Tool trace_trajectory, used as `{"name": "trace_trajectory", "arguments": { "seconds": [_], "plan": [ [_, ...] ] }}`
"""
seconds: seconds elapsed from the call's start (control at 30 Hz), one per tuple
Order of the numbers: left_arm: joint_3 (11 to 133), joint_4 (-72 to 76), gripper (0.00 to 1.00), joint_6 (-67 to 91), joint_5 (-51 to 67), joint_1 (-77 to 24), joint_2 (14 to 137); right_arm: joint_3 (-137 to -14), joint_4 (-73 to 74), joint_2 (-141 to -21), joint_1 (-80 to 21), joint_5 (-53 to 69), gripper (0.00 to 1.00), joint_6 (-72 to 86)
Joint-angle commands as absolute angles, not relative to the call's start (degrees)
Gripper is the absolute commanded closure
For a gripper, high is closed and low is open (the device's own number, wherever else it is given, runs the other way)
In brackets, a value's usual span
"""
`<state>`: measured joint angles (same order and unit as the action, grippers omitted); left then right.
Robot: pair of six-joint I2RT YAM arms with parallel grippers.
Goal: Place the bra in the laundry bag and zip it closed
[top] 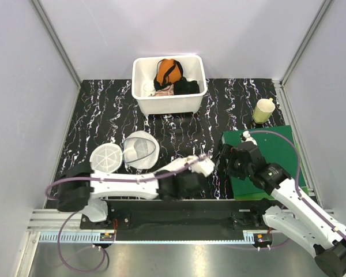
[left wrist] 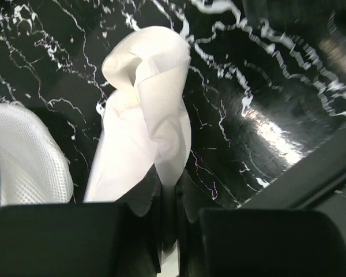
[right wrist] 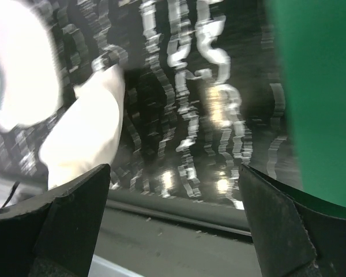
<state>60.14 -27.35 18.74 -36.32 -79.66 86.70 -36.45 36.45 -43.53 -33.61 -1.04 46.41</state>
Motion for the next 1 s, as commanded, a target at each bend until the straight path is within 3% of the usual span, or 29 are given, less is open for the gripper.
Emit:
{"name": "trace_trajectory", "arguments": {
  "seconds": [0.0,0.03,0.13,0.23,0.43,0.67,0.9,0.93,0.97],
  "plan": [
    [63.89,-26.89,0.62,22.84,-50.89,-86.20,93.07,-39.73,43.15,-42.72,-33.84,-13.00,0.00,48.34],
    [63.90,-26.89,0.43,23.72,-49.24,-86.74,93.51,-39.47,43.15,-42.45,-33.84,-13.36,0.00,47.90],
    [62.23,-26.98,0.26,26.18,-44.06,-87.36,91.33,-38.76,42.72,-41.84,-33.84,-11.79,0.00,47.02],
    [59.51,-26.89,0.17,27.94,-38.96,-87.36,85.01,-39.64,40.52,-42.62,-33.84,-6.78,0.00,43.95],
    [53.18,-22.42,0.14,32.07,-29.47,-84.38,66.40,-39.56,36.94,-47.45,-33.84,-0.72,0.00,41.22],
    [47.03,-15.66,0.21,38.23,-8.55,-64.20,58.62,-34.63,21.98,-55.88,-33.84,13.36,0.00,41.31],
    [49.65,-18.10,0.23,47.44,-2.11,-55.73,70.02,-36.38,17.59,-64.33,-33.84,11.77,0.19,40.52],
    [50.70,-18.45,0.23,48.16,-2.11,-55.64,71.53,-36.39,17.40,-65.12,-33.84,11.78,0.33,40.52],
    [52.28,-18.72,0.23,48.60,-2.28,-55.55,73.11,-36.47,17.14,-66.43,-33.84,11.60,0.38,40.69]
  ]
}}
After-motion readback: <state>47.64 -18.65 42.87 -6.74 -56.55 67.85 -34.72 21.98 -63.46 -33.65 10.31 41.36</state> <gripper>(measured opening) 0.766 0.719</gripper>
